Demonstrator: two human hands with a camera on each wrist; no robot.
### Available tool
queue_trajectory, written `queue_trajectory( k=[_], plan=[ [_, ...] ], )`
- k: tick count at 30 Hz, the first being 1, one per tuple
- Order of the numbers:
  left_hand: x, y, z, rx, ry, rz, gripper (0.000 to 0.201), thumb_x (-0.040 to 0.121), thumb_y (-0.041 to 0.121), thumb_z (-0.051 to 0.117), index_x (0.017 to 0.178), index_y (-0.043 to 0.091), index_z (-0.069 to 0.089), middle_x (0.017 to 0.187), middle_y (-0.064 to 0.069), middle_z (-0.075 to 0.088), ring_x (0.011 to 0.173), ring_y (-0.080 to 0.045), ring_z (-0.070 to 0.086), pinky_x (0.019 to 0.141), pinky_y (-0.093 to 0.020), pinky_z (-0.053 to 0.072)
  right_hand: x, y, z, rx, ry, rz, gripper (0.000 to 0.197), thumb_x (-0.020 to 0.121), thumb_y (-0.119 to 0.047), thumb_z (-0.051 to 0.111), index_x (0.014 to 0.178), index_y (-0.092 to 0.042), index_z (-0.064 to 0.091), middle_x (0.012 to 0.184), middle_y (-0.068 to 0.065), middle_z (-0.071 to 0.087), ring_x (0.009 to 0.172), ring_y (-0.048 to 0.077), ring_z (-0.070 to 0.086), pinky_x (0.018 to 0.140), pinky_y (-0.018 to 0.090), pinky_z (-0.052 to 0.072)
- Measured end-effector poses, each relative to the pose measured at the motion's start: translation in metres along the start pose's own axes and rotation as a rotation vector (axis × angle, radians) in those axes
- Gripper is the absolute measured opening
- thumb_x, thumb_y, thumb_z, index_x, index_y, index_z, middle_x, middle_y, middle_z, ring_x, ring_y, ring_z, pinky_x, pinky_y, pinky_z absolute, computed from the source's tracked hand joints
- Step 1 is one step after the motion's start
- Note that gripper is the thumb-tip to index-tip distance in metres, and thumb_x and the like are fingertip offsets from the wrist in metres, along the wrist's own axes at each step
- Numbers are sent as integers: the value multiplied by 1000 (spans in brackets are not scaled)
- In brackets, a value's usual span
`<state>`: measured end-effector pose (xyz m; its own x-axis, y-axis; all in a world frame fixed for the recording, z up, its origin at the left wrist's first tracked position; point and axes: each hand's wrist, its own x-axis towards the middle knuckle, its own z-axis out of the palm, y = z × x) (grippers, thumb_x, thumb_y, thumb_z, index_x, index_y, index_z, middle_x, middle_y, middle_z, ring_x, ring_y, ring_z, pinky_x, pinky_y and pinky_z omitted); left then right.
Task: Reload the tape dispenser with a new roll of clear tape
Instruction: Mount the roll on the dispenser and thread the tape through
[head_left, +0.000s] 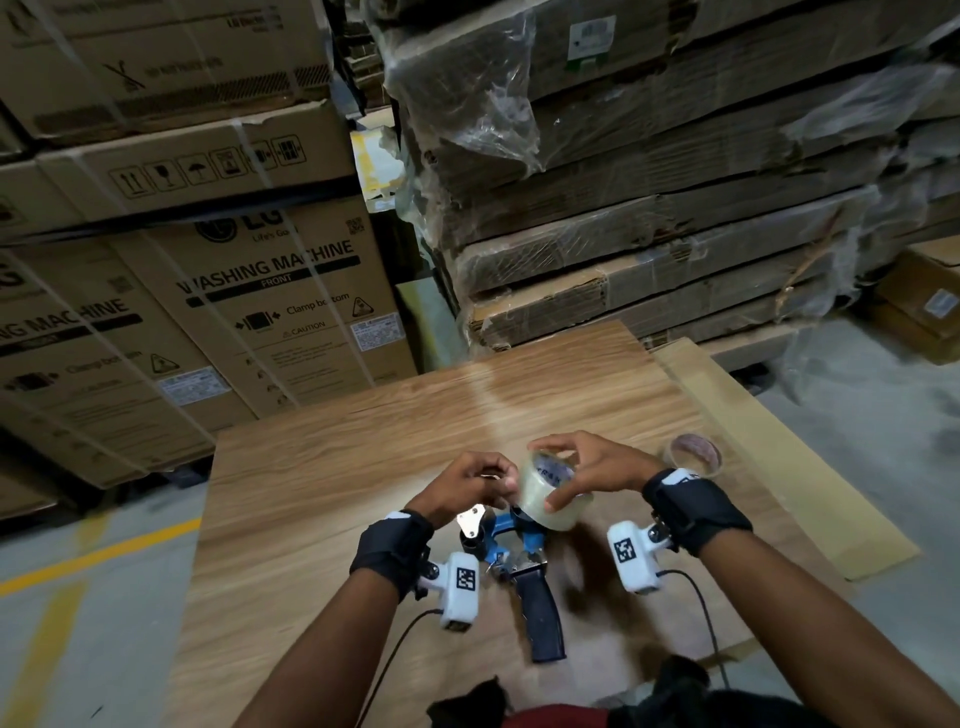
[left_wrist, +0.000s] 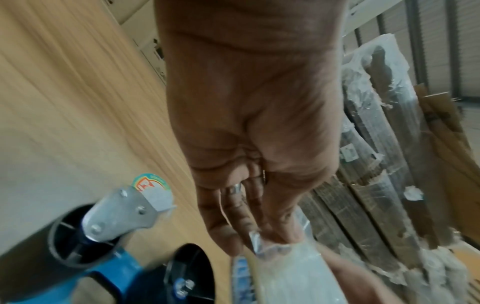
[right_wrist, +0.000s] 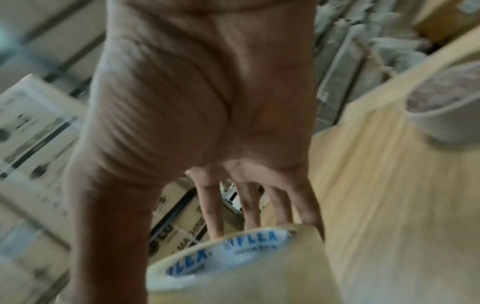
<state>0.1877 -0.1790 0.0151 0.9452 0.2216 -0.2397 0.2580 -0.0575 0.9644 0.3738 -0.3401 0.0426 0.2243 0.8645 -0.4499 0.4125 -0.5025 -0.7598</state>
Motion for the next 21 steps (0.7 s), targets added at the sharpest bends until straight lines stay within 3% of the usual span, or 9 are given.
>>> queue_trajectory(
  k=[2,4,5,9,12,14,21],
  plan=[
    [2,-11,-5,72,26,-34,10,94,-1,62,91,8,66,82,-6,68,74,-15,64,70,-25,53,10,-5,4,-157,32,-55,104,61,-28,95,152,-26,45,154,-3,47,138,19,47,117,31,35],
    [4,-21,-5,172,77,-53,9,92,-4,63,91,4,67,81,-7,69,68,-7,64,68,-21,51,19,-13,9,-305,52,-104,103,67,-17,92,156,-19,40,159,3,40,145,21,38,112,19,25],
    [5,-25,-3,229,115,-59,8,90,-5,64,90,3,68,80,-6,69,65,-4,63,67,-21,50,24,-15,12,-360,49,-118,103,68,-14,90,156,-17,38,160,6,39,146,23,35,110,18,24],
    [8,-43,2,456,243,-61,5,80,6,77,80,11,76,72,9,71,67,0,63,73,-24,52,38,-14,22,-465,-1,-97,106,65,-12,90,157,-12,36,157,8,40,144,28,36,115,28,30],
    [6,-54,2,618,291,-99,8,74,31,74,80,26,76,82,13,74,86,-9,66,85,-36,52,43,-12,27,-502,-17,-83,108,66,-14,90,157,-12,33,159,8,38,144,29,33,118,32,31],
    [4,-56,3,700,320,-129,12,73,39,70,82,31,74,87,16,73,94,-15,61,89,-39,47,47,-10,29,-519,-15,-85,110,64,-15,91,158,-12,32,159,8,38,144,29,33,118,35,33],
    [3,-49,3,712,314,-109,6,75,22,75,79,27,73,92,5,73,102,-23,55,93,-37,46,53,-4,36,-539,-37,-102,113,61,-22,94,156,-12,34,157,5,43,141,29,36,116,36,37]
  ],
)
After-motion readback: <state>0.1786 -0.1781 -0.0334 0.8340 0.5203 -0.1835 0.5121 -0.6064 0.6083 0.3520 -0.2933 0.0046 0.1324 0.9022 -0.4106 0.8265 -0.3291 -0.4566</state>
